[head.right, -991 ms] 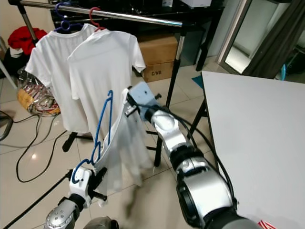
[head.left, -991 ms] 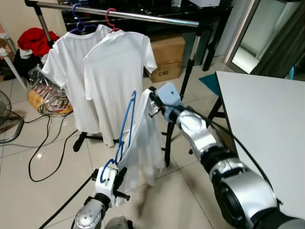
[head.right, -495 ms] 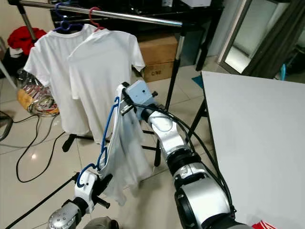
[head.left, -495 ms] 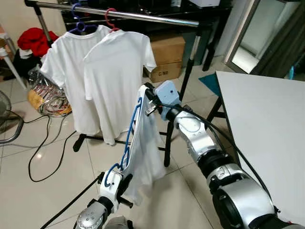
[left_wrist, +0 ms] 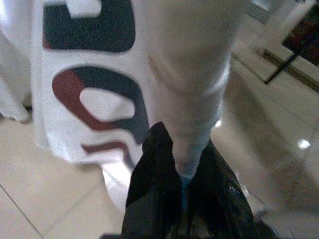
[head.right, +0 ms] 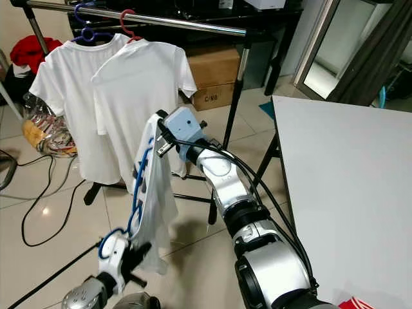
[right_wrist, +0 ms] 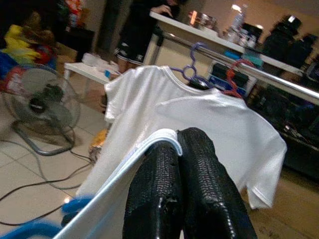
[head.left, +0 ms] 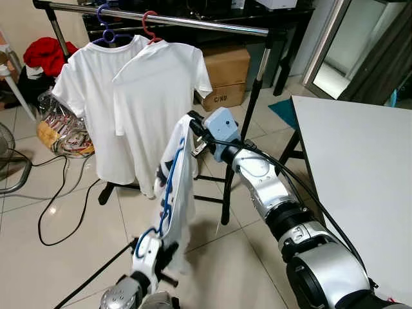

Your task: Hang hanger

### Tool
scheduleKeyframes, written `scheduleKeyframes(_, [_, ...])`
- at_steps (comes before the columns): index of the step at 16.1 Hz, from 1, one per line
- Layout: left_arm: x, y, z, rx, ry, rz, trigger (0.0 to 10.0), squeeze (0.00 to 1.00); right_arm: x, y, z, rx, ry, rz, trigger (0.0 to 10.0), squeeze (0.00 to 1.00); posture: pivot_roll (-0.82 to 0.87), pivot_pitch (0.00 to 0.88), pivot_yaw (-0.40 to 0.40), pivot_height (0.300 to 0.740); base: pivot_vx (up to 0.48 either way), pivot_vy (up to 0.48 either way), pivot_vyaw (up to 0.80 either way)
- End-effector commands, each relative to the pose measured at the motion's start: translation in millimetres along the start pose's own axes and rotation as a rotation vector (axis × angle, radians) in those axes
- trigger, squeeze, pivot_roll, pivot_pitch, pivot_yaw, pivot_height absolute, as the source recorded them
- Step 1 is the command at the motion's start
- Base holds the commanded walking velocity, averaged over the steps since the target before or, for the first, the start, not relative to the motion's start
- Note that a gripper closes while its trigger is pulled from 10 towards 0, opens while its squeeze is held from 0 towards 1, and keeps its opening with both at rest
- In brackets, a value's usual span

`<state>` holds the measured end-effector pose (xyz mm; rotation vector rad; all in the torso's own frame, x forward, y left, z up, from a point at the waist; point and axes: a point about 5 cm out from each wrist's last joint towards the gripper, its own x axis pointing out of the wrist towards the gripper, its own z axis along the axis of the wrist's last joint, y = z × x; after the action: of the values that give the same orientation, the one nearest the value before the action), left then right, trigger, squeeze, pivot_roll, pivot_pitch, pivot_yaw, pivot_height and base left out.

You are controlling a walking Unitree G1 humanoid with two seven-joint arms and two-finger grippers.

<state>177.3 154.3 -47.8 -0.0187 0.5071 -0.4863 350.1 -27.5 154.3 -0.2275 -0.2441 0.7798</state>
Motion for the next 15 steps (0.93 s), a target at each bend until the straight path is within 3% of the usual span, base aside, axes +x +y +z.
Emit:
scheduleKeyframes(1, [-6.8, -3.4, -18.2, -0.025, 0.100, -0.028, 10.0, 0.00, 4.3, -8.1, 20.7, -0.018, -0.099, -0.012, 10.0, 0.00, 0.13, 0.000, -0.016, 0.740, 0.000, 0.000, 0.00])
scheduleKeyframes(2, [-11.5, -4.6, -29.8, -0.041, 0.177, -0.053, 10.0, 0.00, 5.2, -0.3, 31.4, -0.041, -0.164, 0.063, 10.0, 0.00, 0.13, 0.000, -0.016, 0.740, 0.000, 0.000, 0.00])
scheduleKeyframes(7, [-13.5, -0.9, -34.8, -0.062, 0.220, -0.037, 10.0, 0.00, -1.4, 21.7, 36.0, -0.097, -0.214, 0.239, 10.0, 0.00, 0.13, 0.000, -0.016, 0.740, 0.000, 0.000, 0.00])
scheduleKeyframes(12, [-17.5, 6.2, -40.9, -0.057, 0.287, -0.027, 10.0, 0.00, -9.8, 33.8, 44.0, -0.077, -0.260, 0.377, 10.0, 0.00, 0.13, 0.000, -0.016, 0.740, 0.000, 0.000, 0.00])
scheduleKeyframes(13, [-15.5, 12.9, -34.4, -0.094, 0.231, 0.039, 10.0, 0.00, -15.3, 29.9, 40.9, -0.092, -0.260, 0.369, 10.0, 0.00, 0.13, 0.000, -0.019, 0.740, 0.000, 0.000, 0.00])
scheduleKeyframes(14, [-12.8, 18.7, -21.7, -0.157, 0.131, 0.081, 10.0, 0.00, -27.9, 25.2, 21.8, -0.125, -0.193, 0.363, 10.0, 0.00, 0.14, 0.000, -0.023, 0.740, 0.000, 0.000, 0.00])
scheduleKeyframes(15, [-12.4, 19.1, -15.1, -0.157, 0.082, 0.065, 10.0, 0.00, -39.2, 26.4, 7.8, -0.149, -0.143, 0.385, 10.0, 0.00, 0.14, 0.000, -0.025, 0.740, 0.000, 0.000, 0.00])
